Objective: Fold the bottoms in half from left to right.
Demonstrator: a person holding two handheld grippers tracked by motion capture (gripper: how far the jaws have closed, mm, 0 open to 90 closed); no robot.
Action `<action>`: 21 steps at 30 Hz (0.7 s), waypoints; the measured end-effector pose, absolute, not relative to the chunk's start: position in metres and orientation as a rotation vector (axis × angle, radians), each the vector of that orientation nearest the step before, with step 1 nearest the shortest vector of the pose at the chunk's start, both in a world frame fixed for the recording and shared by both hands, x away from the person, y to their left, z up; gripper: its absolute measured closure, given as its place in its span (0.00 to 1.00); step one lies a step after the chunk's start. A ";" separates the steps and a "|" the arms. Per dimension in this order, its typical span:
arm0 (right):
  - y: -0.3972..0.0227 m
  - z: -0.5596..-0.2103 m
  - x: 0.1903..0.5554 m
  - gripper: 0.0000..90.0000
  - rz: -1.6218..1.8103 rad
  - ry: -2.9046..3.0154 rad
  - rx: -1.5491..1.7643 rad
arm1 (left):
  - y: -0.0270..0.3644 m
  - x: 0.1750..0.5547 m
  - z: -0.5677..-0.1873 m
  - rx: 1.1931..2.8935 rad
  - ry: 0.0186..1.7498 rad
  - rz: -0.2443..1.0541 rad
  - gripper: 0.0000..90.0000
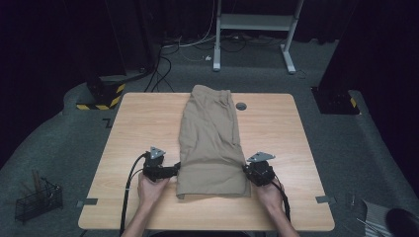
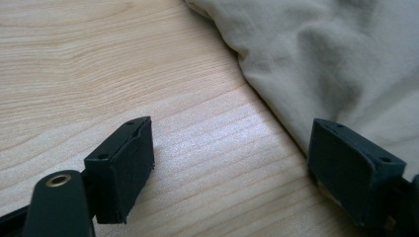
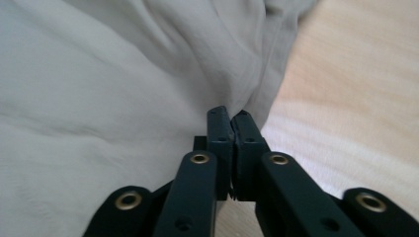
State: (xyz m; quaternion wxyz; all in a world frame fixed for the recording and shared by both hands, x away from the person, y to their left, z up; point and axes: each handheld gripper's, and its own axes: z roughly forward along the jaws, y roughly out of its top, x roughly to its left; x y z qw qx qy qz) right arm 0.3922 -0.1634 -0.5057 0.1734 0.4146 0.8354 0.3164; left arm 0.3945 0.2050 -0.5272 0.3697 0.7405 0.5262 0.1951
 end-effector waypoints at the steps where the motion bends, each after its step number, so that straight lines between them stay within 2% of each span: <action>1: -0.164 -0.506 0.391 0.90 0.891 2.369 1.182 | 0.205 0.395 -0.527 1.899 1.350 0.498 0.21; 8: -0.165 -0.499 0.368 0.72 0.981 2.356 1.144 | 0.200 0.394 -0.527 1.941 1.341 0.545 0.21; 10: -0.160 -0.504 0.365 0.71 0.969 2.380 1.126 | 0.198 0.394 -0.528 1.952 1.341 0.558 0.21; 12: -0.153 -0.513 0.366 0.76 0.942 2.408 1.127 | 0.197 0.394 -0.528 1.966 1.339 0.573 0.21; 15: -0.150 -0.514 0.365 0.98 0.911 2.387 1.090 | 0.195 0.393 -0.528 1.981 1.337 0.592 0.21; 21: -0.157 -0.506 0.362 1.00 0.938 2.380 1.054 | 0.195 0.393 -0.528 1.979 1.338 0.593 0.22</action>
